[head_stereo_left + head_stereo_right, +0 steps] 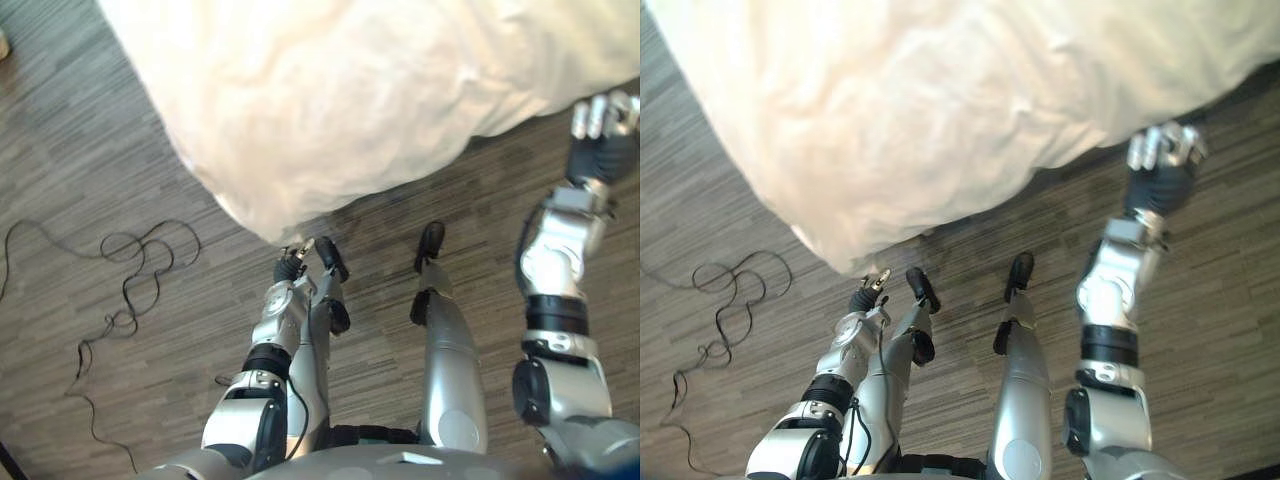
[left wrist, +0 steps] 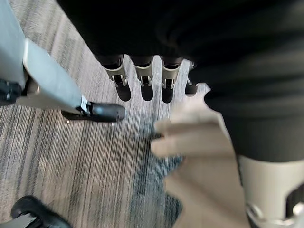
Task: Tidy the bed and pick cloth on bed and put in laundry
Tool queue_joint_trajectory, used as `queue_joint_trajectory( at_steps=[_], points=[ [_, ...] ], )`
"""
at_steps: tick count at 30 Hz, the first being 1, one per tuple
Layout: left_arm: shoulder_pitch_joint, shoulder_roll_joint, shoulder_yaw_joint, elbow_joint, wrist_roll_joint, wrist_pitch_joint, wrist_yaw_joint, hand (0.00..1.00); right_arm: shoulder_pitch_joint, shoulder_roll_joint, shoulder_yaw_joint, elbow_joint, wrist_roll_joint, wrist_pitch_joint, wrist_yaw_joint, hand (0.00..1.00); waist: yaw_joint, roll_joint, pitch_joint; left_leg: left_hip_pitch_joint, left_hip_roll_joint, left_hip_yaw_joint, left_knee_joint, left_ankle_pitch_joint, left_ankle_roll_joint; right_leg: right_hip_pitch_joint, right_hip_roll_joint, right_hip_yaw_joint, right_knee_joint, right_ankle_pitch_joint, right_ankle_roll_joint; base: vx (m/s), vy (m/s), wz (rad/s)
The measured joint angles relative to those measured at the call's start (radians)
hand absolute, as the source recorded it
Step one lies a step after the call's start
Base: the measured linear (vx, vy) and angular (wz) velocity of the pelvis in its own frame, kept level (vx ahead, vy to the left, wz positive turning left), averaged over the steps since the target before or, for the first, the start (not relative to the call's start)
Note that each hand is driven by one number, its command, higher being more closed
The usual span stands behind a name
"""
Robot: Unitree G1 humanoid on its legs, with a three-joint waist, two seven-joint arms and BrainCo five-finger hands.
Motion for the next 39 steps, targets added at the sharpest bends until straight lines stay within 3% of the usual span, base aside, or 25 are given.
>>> queue_joint_trajectory(
  at_steps=[1, 3, 7, 9, 11, 15, 19, 24, 26, 27, 28, 29, 31, 32, 33, 34, 35, 36, 37, 38, 39],
  points=[
    [0.000, 0.000, 0.001, 0.000, 0.000, 0.000, 0.001, 0.00, 0.003, 0.000, -0.001, 0.000, 0.000, 0.000, 0.000, 0.00, -0.001, 0.000, 0.000, 0.003, 0.001, 0.002, 0.001, -0.001, -0.001, 0.002, 0.001, 0.001, 0.000, 0.000, 0.000, 0.18, -0.064, -0.70],
    [-0.002, 0.012, 0.007, -0.002, 0.001, 0.020, 0.001, 0.00, 0.112, -0.002, -0.023, 0.016, -0.202, -0.002, -0.108, 0.00, -0.006, -0.010, -0.004, 0.115, 0.034, 0.044, 0.042, -0.054, -0.020, 0.097, 0.031, 0.007, -0.001, -0.007, -0.007, 0.16, -0.053, -0.74],
    [0.023, 0.041, 0.001, 0.012, 0.005, 0.040, -0.026, 0.00, 0.243, 0.016, 0.011, 0.092, -0.465, 0.023, -0.248, 0.00, -0.008, -0.040, -0.053, 0.208, 0.056, 0.063, 0.091, -0.108, -0.035, 0.196, 0.063, 0.024, -0.023, -0.036, -0.009, 0.09, -0.016, -0.33],
    [0.090, 0.041, -0.002, 0.010, 0.008, 0.036, -0.039, 0.00, 0.319, 0.048, 0.056, 0.126, -0.582, 0.038, -0.278, 0.00, 0.002, -0.060, -0.103, 0.217, 0.066, 0.001, 0.141, -0.151, -0.026, 0.235, 0.083, 0.063, -0.066, -0.028, -0.011, 0.06, -0.005, -0.47],
    [0.176, 0.046, -0.019, 0.020, 0.021, 0.033, -0.056, 0.00, 0.368, 0.072, 0.093, 0.234, -0.675, 0.049, -0.284, 0.00, 0.022, -0.073, -0.175, 0.239, 0.060, -0.111, 0.157, -0.179, -0.046, 0.270, 0.101, 0.110, -0.122, -0.002, -0.002, 0.09, 0.034, -0.83],
    [0.302, 0.067, -0.019, 0.134, 0.104, -0.013, -0.132, 0.00, 0.512, 0.112, 0.062, 0.601, -0.838, 0.075, -0.300, 0.00, 0.004, -0.048, -0.280, 0.382, 0.036, -0.161, 0.140, -0.252, -0.054, 0.437, 0.095, 0.130, -0.212, 0.022, 0.027, 0.09, 0.120, -0.26],
    [0.376, 0.094, -0.017, 0.194, 0.234, -0.063, -0.210, 0.00, 0.658, 0.175, 0.031, 0.726, -0.927, 0.120, -0.292, 0.00, 0.000, -0.064, -0.354, 0.489, 0.001, -0.156, 0.087, -0.271, -0.059, 0.521, 0.075, 0.145, -0.233, 0.023, 0.042, 0.04, 0.154, -0.10],
    [0.448, 0.091, 0.026, 0.262, 0.395, -0.067, -0.250, 0.00, 0.758, 0.228, 0.035, 0.741, -0.963, 0.109, -0.253, 0.00, -0.010, -0.080, -0.395, 0.599, -0.021, -0.083, 0.061, -0.286, -0.059, 0.574, 0.068, 0.178, -0.235, 0.026, 0.049, -0.04, 0.052, -0.43],
    [0.475, 0.075, 0.056, 0.268, 0.446, -0.069, -0.245, 0.00, 0.772, 0.230, 0.038, 0.738, -0.975, 0.102, -0.249, 0.00, -0.016, -0.065, -0.411, 0.628, -0.007, -0.008, 0.051, -0.290, -0.057, 0.575, 0.058, 0.028, -0.234, -0.036, -0.035, -0.08, -0.013, -0.87],
    [0.496, 0.062, 0.071, 0.265, 0.455, -0.071, -0.237, 0.00, 0.769, 0.228, 0.041, 0.735, -0.987, 0.094, -0.245, 0.00, -0.013, -0.037, -0.431, 0.629, 0.025, 0.044, 0.044, -0.290, -0.058, 0.559, 0.057, -0.084, -0.203, -0.073, -0.070, -0.01, 0.002, -0.86],
    [0.500, 0.058, 0.070, 0.264, 0.458, -0.074, -0.234, 0.00, 0.763, 0.229, 0.039, 0.733, -0.992, 0.090, -0.241, 0.00, -0.014, -0.027, -0.431, 0.631, 0.034, 0.066, 0.047, -0.290, -0.059, 0.537, 0.048, -0.132, -0.146, -0.087, -0.082, 0.06, -0.012, -1.03],
    [0.510, 0.061, 0.055, 0.253, 0.485, -0.076, -0.217, 0.00, 0.766, 0.222, 0.042, 0.721, -1.003, 0.079, -0.241, 0.00, -0.028, -0.032, -0.428, 0.654, 0.024, 0.090, 0.060, -0.291, -0.065, 0.502, 0.015, -0.220, 0.024, -0.111, -0.084, 0.13, -0.031, -1.16],
    [0.503, 0.074, 0.042, 0.258, 0.497, -0.075, -0.210, 0.00, 0.762, 0.214, 0.056, 0.723, -1.011, 0.070, -0.243, 0.00, -0.026, -0.039, -0.419, 0.670, 0.025, 0.073, 0.098, -0.289, -0.060, 0.475, 0.011, -0.226, 0.091, -0.090, -0.072, 0.05, -0.055, -1.07],
    [0.497, 0.083, 0.003, 0.267, 0.503, -0.075, -0.201, 0.00, 0.761, 0.217, 0.088, 0.724, -1.012, 0.054, -0.244, 0.00, -0.032, -0.062, -0.410, 0.648, 0.006, 0.019, 0.139, -0.327, 0.011, 0.463, 0.005, -0.204, 0.101, -0.070, -0.099, -0.17, -0.070, -1.19],
    [0.478, 0.083, -0.030, 0.274, 0.514, -0.075, -0.193, 0.00, 0.741, 0.199, 0.104, 0.733, -1.012, 0.050, -0.242, 0.00, -0.022, -0.052, -0.407, 0.618, -0.069, -0.079, 0.095, -0.335, 0.033, 0.452, 0.033, -0.161, 0.047, -0.019, -0.062, -0.18, -0.043, -1.52],
    [0.479, 0.075, -0.034, 0.275, 0.520, -0.075, -0.191, 0.00, 0.722, 0.184, 0.101, 0.734, -1.012, 0.050, -0.240, 0.00, -0.006, -0.016, -0.411, 0.587, -0.060, -0.078, 0.082, -0.327, 0.048, 0.433, 0.058, -0.157, 0.053, -0.026, -0.066, -0.20, -0.009, -1.78],
    [0.474, 0.086, -0.060, 0.278, 0.521, -0.068, -0.174, 0.00, 0.691, 0.187, 0.086, 0.745, -1.013, 0.056, -0.255, 0.00, -0.018, -0.034, -0.408, 0.600, -0.049, -0.003, 0.087, -0.324, 0.023, 0.370, -0.018, -0.240, 0.356, -0.226, -0.129, -0.07, -0.039, -1.08],
    [0.473, 0.094, -0.085, 0.275, 0.520, -0.068, -0.172, 0.00, 0.694, 0.191, 0.083, 0.749, -1.011, 0.058, -0.268, 0.00, -0.034, -0.018, -0.409, 0.604, -0.040, -0.003, 0.081, -0.315, 0.016, 0.379, -0.054, -0.277, 0.481, -0.303, -0.132, -0.03, -0.073, -0.67],
    [0.467, 0.097, -0.102, 0.275, 0.517, -0.070, -0.171, 0.00, 0.694, 0.193, 0.081, 0.748, -1.005, 0.058, -0.279, 0.00, -0.040, -0.019, -0.409, 0.607, -0.030, 0.004, 0.078, -0.309, 0.008, 0.399, -0.069, -0.291, 0.523, -0.329, -0.130, 0.05, -0.103, -0.23],
    [0.472, 0.099, -0.107, 0.276, 0.507, -0.072, -0.168, 0.00, 0.694, 0.200, 0.084, 0.748, -0.997, 0.058, -0.294, 0.00, -0.043, -0.030, -0.414, 0.612, -0.017, 0.025, 0.074, -0.298, -0.010, 0.449, -0.096, -0.301, 0.525, -0.348, -0.107, 0.08, -0.151, -0.61],
    [0.472, 0.108, -0.107, 0.274, 0.481, -0.073, -0.156, 0.00, 0.694, 0.209, 0.091, 0.748, -0.996, 0.059, -0.305, 0.00, -0.032, -0.066, -0.420, 0.618, -0.026, 0.045, 0.075, -0.289, -0.026, 0.490, -0.101, -0.281, 0.429, -0.370, -0.027, 0.10, -0.173, -0.80]
  ],
)
